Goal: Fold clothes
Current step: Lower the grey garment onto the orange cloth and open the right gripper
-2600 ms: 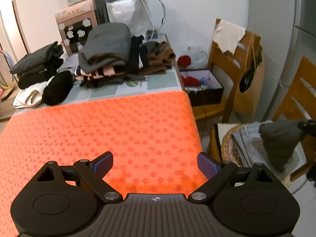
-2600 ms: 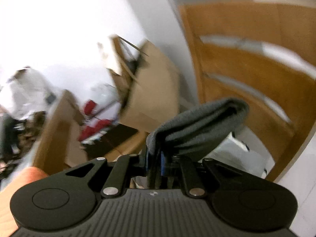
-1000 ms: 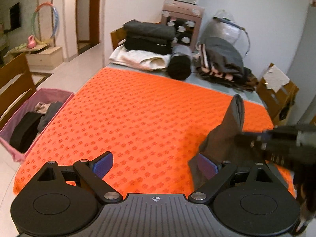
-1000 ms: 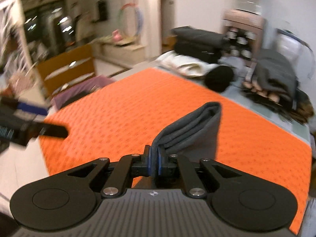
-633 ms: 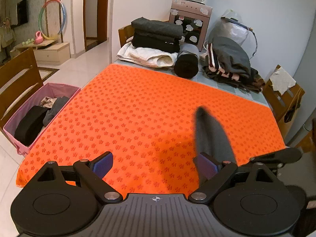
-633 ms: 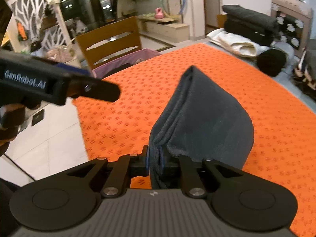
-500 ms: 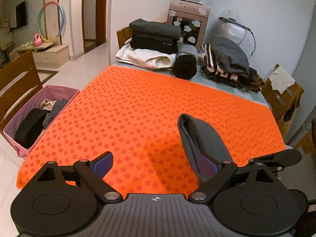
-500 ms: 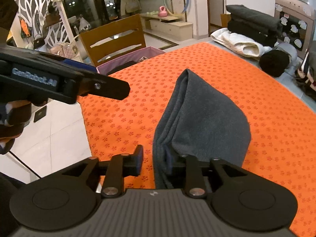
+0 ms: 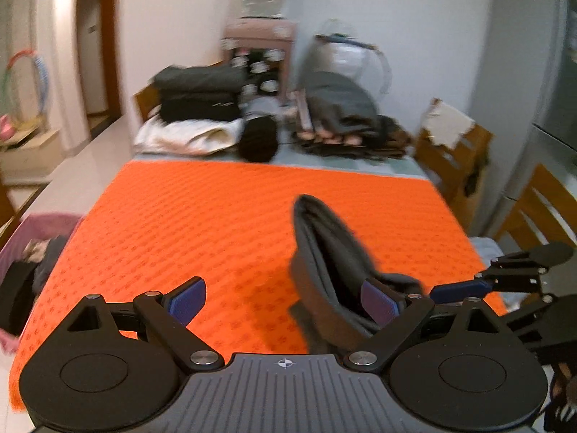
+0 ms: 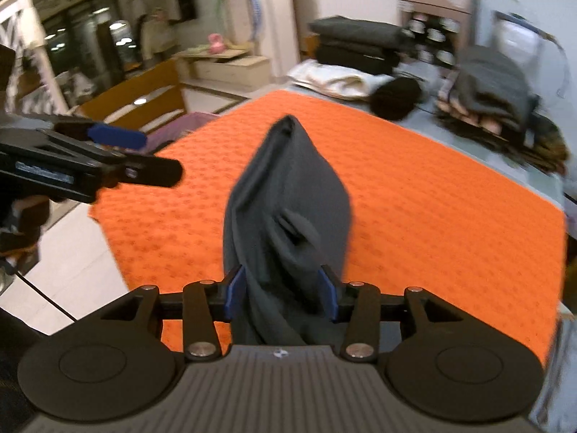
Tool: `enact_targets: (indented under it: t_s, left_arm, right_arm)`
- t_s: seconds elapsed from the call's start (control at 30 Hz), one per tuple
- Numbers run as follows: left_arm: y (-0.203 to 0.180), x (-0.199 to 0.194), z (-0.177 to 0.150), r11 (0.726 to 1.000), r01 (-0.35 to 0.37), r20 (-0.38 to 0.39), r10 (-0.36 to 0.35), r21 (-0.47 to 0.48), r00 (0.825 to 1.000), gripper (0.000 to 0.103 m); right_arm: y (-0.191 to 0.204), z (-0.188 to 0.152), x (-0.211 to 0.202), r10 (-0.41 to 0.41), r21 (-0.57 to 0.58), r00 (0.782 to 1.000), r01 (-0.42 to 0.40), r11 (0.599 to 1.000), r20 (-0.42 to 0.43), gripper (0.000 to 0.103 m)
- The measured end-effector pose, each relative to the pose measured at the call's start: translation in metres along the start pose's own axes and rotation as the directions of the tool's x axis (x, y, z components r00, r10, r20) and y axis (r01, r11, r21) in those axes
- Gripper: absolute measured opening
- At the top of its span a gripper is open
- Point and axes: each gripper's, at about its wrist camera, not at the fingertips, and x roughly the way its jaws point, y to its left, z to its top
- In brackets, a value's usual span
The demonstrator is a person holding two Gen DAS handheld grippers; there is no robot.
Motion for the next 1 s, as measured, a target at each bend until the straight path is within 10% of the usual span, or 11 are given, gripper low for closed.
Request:
enact_targets:
  t_s: [0.4, 0.77, 1.0]
  left_arm:
    - [-0.067, 0.037, 0.017, 0.945, 0.166, -0.054, -0.158, 0.282, 0.986, 0.094]
    - [-0.1, 0.09, -0.002, 0.886, 0.178, -0.19, -0.104, 0.429, 0.976, 0.092]
    - [-0.103, 0.104, -0.005, 0.905, 0.077, -0.148, -0.016, 0.418, 0.989, 0.057]
  right_arm:
    - [-0.056, -0.065, -0.017, -0.194, 0.271, 0.979, 0.202, 0.941, -0.059, 0.059]
    - [-0.094, -0.088, 0.008, -0.222, 0.398, 0.968, 0.251, 0.882, -0.118, 0.078]
    - [-0.114, -0.074, 0.043, -0.16, 0.379, 0.976, 0.204, 0.902, -0.145, 0.075]
